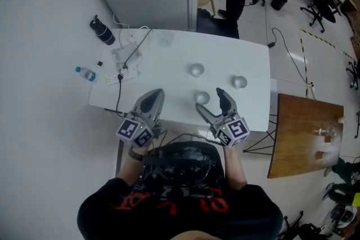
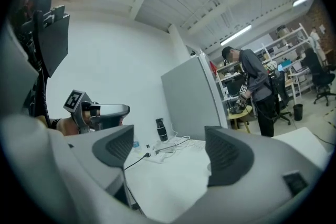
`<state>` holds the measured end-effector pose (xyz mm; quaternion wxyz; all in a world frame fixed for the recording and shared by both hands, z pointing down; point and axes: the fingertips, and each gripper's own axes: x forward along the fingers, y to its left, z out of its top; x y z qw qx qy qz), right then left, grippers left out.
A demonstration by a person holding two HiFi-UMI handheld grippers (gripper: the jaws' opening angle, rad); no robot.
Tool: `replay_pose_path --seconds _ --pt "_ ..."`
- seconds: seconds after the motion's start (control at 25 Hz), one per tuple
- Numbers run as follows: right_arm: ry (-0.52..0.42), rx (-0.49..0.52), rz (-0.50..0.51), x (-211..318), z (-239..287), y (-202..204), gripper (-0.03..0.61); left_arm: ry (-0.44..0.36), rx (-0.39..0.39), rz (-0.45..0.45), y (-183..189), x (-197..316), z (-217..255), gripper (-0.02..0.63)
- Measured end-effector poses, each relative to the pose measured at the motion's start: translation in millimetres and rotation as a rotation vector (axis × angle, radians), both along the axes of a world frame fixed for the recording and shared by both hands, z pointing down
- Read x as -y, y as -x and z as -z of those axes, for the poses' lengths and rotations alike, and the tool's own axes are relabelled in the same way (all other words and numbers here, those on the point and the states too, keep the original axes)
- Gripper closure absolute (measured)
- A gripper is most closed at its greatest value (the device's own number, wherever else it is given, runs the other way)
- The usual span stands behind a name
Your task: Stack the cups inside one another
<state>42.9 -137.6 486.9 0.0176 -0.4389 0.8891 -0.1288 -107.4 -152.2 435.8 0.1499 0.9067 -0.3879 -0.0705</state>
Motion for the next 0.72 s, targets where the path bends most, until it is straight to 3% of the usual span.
replay_pose_path --seconds 0.16,0.44,0.72 --pt "0.07 -0.087 0.01 2 -39 9 -0.013 0.019 -0.002 0.002 3 -2 -7 0.614" --pt "0.21 -0.268 -0.036 6 -137 -1 -0.021 0.028 -0.002 0.02 10 -4 -11 0.614" --pt "0.339 -0.266 -0.057 5 -218 -13 -0.021 0.047 -0.02 0.028 16 -13 -12 0.614"
